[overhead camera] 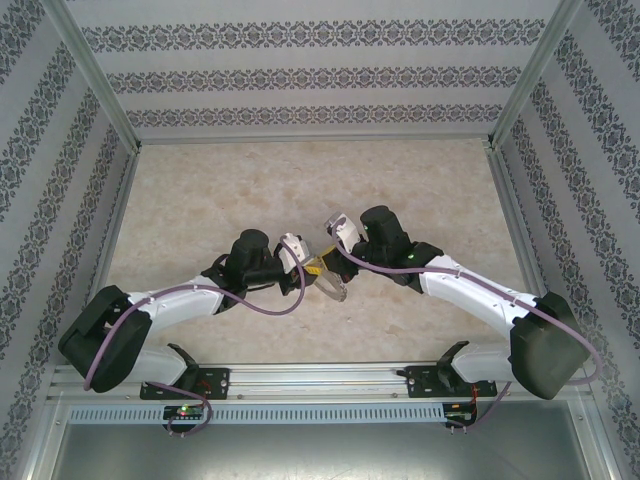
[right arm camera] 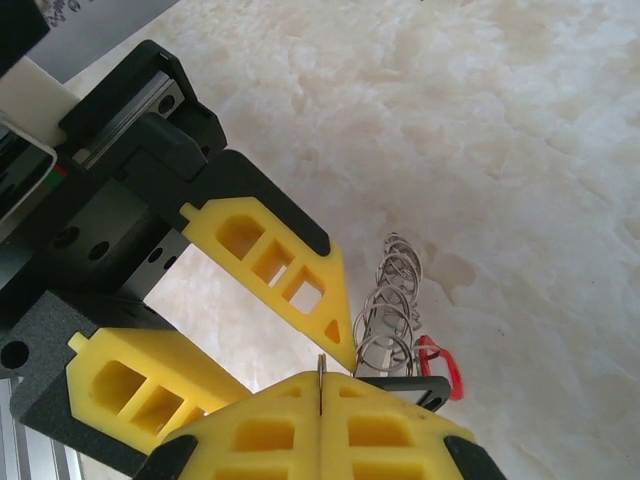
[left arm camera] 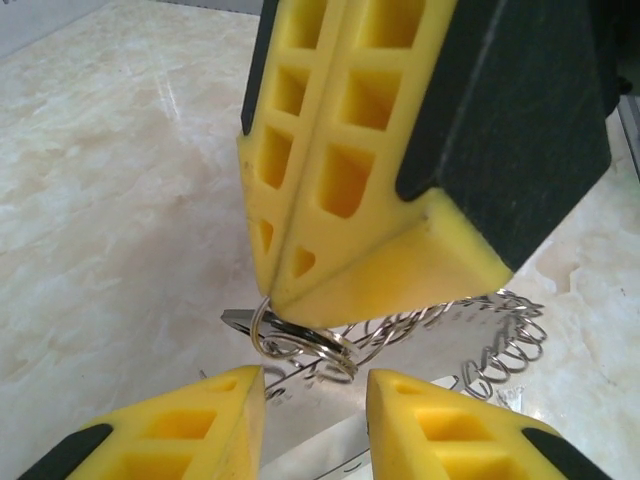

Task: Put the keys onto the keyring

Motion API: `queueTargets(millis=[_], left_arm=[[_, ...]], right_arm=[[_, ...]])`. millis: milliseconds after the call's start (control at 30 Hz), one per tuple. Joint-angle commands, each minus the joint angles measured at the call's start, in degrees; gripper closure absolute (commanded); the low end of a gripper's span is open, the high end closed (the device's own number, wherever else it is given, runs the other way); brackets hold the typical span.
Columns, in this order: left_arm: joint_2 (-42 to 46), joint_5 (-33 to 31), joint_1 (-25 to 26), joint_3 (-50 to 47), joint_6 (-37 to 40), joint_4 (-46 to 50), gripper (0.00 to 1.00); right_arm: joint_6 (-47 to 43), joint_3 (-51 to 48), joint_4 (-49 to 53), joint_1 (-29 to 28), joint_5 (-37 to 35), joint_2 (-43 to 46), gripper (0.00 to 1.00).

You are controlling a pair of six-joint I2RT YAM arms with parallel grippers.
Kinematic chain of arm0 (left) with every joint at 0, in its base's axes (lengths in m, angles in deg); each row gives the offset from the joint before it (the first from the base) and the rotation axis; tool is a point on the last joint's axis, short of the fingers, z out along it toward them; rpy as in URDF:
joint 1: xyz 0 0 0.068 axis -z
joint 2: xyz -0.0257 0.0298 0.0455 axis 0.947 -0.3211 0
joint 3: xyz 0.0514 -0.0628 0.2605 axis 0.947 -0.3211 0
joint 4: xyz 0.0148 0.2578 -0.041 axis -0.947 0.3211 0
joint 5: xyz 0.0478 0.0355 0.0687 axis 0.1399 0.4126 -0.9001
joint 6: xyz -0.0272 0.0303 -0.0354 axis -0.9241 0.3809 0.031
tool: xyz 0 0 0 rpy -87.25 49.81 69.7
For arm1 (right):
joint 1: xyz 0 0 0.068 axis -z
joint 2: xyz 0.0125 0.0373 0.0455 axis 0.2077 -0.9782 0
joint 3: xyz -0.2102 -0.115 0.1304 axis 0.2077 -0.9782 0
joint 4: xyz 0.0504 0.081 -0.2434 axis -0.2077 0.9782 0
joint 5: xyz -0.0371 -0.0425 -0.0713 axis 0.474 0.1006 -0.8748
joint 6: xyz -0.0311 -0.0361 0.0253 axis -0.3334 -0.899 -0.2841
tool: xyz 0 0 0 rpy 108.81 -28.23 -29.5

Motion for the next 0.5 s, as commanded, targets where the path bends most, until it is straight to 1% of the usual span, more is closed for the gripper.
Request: queueTargets(millis=[0,167,333,467], left_arm=[[-0.26,0.55,0.51,0.95,-2.73,-4.3,0.67],[-0.23,-0.18,0.69,0.83,-2.73,-4.68,0.67],[-0.11,-2.13,0.86,0.53,-2.26,-3.94,0.72],[0.17,-2.5,0.86,1.01,-0.43,-1.06,0.74]], right_arm=[[-0.67,1.97,-0.97,-0.34,0.26,0.45,1.0],[-0.63,2.06,-1.05,-0.38,0.24,0.52,1.0],[-0.75,1.88,-0.65,-0.32,0.17,0.89,1.0],[-0.9,1.71,-0.61,-0.31,0.0,1.07,1.0]])
